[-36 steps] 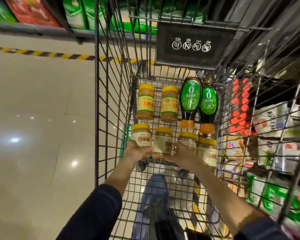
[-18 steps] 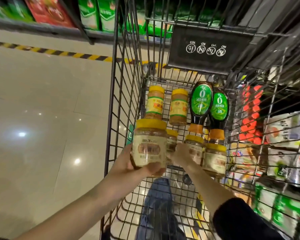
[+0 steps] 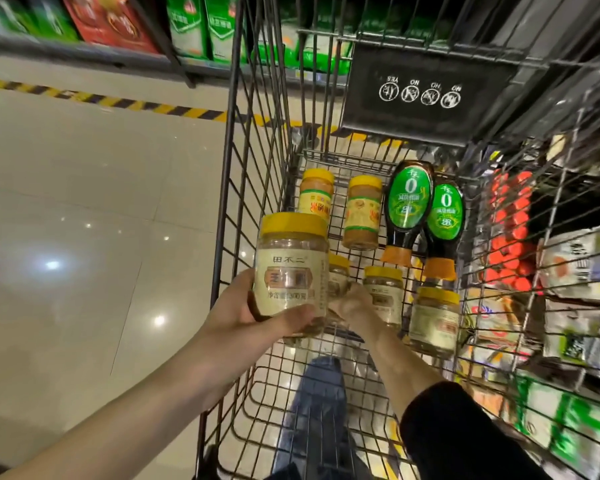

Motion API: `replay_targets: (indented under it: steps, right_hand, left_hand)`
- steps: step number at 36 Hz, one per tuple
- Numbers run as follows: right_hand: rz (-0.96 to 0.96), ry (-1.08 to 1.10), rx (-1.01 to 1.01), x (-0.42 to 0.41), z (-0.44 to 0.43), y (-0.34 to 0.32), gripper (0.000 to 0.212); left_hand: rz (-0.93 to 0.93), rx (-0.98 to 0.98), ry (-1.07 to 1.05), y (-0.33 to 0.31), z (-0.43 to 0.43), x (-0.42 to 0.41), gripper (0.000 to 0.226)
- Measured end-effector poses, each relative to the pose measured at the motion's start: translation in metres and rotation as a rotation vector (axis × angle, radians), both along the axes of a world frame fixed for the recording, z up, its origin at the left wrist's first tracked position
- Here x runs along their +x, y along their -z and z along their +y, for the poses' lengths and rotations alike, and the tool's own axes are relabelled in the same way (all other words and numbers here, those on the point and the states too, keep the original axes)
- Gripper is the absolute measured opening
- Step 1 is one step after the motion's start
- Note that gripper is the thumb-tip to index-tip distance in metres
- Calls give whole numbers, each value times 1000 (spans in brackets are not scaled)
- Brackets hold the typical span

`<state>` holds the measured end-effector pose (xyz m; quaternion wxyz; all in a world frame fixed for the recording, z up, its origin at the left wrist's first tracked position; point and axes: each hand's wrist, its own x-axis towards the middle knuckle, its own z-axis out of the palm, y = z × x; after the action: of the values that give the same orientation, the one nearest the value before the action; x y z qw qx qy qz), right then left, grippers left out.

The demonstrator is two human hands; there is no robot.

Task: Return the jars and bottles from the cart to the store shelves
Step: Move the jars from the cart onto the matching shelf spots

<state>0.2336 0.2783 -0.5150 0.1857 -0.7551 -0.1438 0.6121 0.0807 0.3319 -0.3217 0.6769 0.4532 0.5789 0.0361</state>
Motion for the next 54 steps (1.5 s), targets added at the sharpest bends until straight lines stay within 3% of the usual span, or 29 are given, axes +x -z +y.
replay_targets:
  steps: [5, 8, 9, 11, 13, 17, 19, 22, 26, 32, 37, 43, 48, 54]
  right_hand:
    - [73, 103, -12, 4, 0, -20, 38]
    - [101, 98, 82, 15, -9, -20, 89]
    - [101, 91, 110, 18, -11, -25, 88]
    - [36, 65, 129, 25, -13, -64, 60]
    - [14, 93, 204, 33, -18, -97, 46]
    - [32, 178, 340, 51, -41, -152, 43]
    - [35, 201, 395, 59, -54, -180, 59]
    - [-111, 236, 509, 71, -68, -229, 81]
    - [-255, 251, 622, 81, -95, -301, 54]
    - [-504, 264, 796, 90, -152, -389, 48]
    - [-656, 326, 934, 82, -209, -456, 47]
    - [-827, 480, 980, 46, -279, -511, 67]
    - [-994, 636, 971, -6, -343, -531, 58]
    - [-1140, 877, 879, -94, -420, -542, 72]
  left_hand:
    - [-24, 59, -40, -13, -6, 5, 68]
    - [-71, 112, -66, -28, -11, 9, 60]
    - [-86, 128, -67, -33, -13, 10, 63]
    - [-112, 168, -66, -44, -15, 10, 75]
    - [-132, 198, -62, -55, -17, 10, 89]
    - [-179, 275, -42, -86, -26, 13, 90]
    - [-191, 333, -39, -103, -33, 16, 89]
    - [-236, 411, -15, -132, -47, 20, 83]
    - [-318, 522, 28, -174, -71, 21, 66]
    - [-427, 694, 119, -231, -100, 24, 50]
    - [-556, 783, 194, -275, -125, 33, 60]
    - [-722, 823, 340, -307, -145, 36, 68]
    - [-823, 785, 543, -323, -164, 33, 98]
    - [-965, 740, 787, -336, -217, 25, 91]
